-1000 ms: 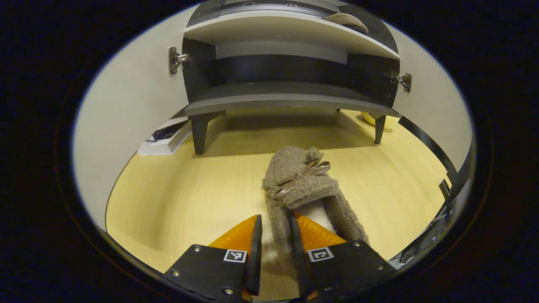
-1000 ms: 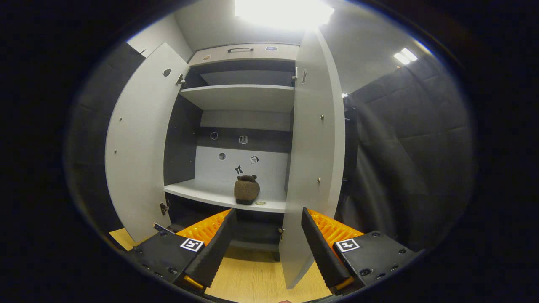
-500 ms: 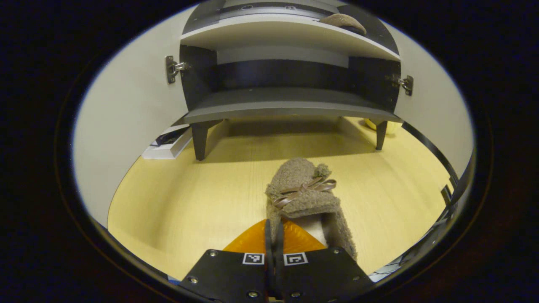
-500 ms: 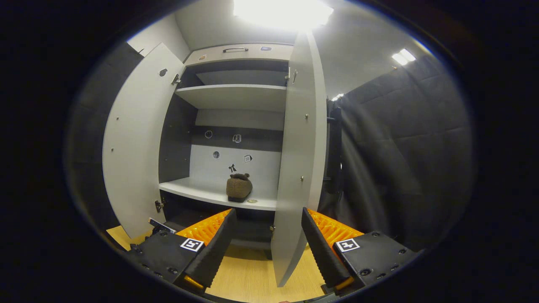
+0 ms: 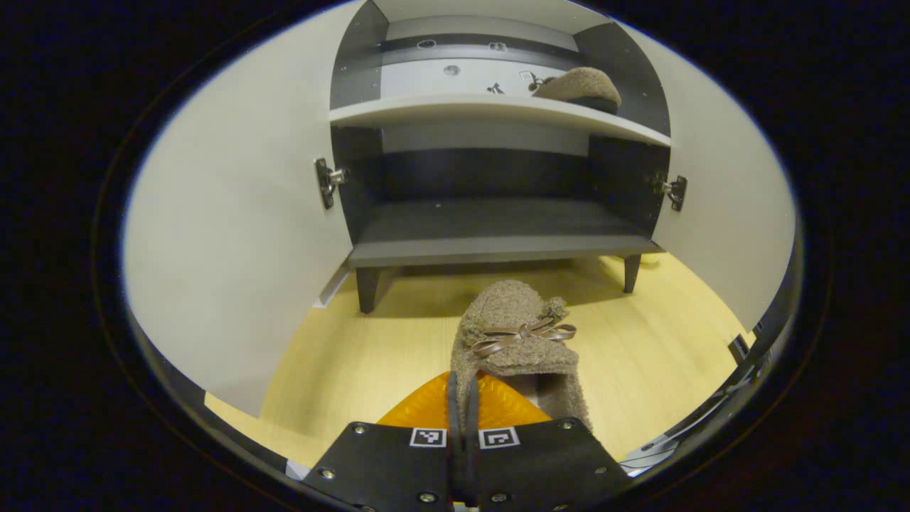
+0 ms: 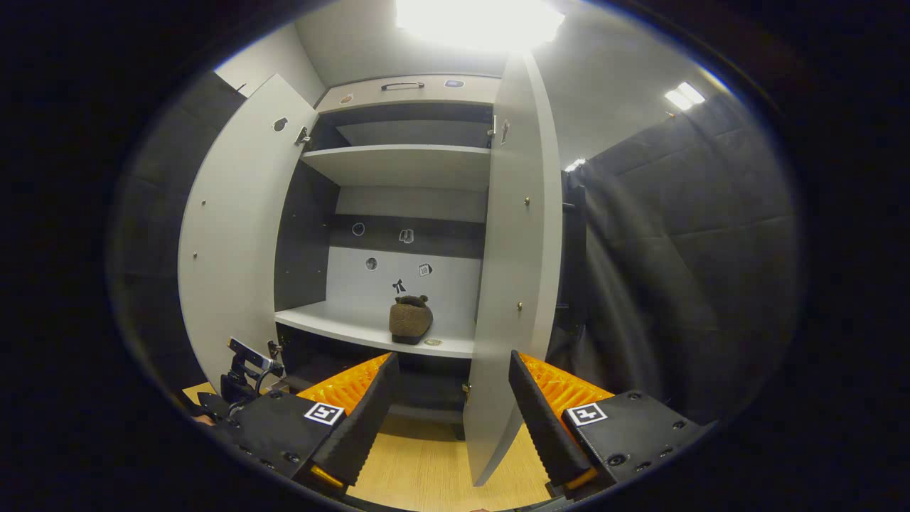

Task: Grab one shoe with the right hand and put it into the shoe cabinet, grab the other shoe with the left hand and put it into the shoe cabinet; then close the right door with the right hand and the left door with the left hand.

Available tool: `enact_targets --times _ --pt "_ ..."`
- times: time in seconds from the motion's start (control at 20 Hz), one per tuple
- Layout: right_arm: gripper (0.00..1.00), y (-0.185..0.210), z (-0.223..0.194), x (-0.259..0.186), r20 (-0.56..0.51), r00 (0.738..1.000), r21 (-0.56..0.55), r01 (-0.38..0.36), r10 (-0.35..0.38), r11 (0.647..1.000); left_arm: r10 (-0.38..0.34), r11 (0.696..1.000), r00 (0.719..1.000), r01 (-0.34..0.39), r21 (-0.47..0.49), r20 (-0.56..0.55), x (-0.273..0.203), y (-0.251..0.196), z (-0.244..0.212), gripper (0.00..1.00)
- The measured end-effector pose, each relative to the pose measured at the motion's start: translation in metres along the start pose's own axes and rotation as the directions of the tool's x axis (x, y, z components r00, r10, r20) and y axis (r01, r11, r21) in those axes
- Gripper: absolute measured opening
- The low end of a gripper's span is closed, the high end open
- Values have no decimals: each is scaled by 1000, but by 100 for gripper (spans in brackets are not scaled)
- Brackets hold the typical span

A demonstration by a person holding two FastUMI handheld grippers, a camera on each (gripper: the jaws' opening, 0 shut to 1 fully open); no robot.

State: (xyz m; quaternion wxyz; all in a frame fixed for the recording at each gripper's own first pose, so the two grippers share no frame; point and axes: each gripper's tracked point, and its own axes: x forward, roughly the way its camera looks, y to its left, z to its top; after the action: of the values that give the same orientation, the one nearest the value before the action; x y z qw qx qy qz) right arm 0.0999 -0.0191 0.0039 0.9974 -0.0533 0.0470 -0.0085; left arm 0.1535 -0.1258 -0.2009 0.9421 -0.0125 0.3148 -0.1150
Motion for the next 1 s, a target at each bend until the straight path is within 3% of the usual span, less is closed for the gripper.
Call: enact_targets --times 0.35,0.55,0.6,0.65,0.7,0.8,0.85,0.9,0.95,1.0 --pt "98 16 7 4 18 999 2 -32 32 999 4 999 989 3 -43 151 -38 16 92 2" --pt "98 20 7 3 20 999 -4 -42 42 999 -15 998 965 30 -54 262 -62 14 152 2" --pt "98 20 7 2 20 999 -5 -42 42 999 -25 998 958 41 -50 284 -67 12 164 10" --pt "98 21 7 2 21 999 -3 -43 43 999 -30 998 953 46 -47 303 -64 9 168 10" --pt "98 21 7 1 23 999 1 -44 44 999 -29 998 948 45 -43 317 -67 8 182 2" --pt "98 21 7 0 27 999 4 -42 42 999 -21 999 941 36 -39 339 -67 11 203 2" --pt "98 20 7 0 27 999 2 -39 39 999 -18 999 935 34 -38 354 -63 13 216 9" --pt "98 19 5 -1 23 999 0 -36 36 999 -17 999 931 34 -38 366 -60 13 230 9" --pt "98 19 2 -2 18 999 -1 -36 36 999 -14 999 926 32 -42 376 -56 15 243 1" --pt "98 18 1 -2 12 999 -2 -35 35 999 -7 998 923 29 -49 386 -52 17 255 1"
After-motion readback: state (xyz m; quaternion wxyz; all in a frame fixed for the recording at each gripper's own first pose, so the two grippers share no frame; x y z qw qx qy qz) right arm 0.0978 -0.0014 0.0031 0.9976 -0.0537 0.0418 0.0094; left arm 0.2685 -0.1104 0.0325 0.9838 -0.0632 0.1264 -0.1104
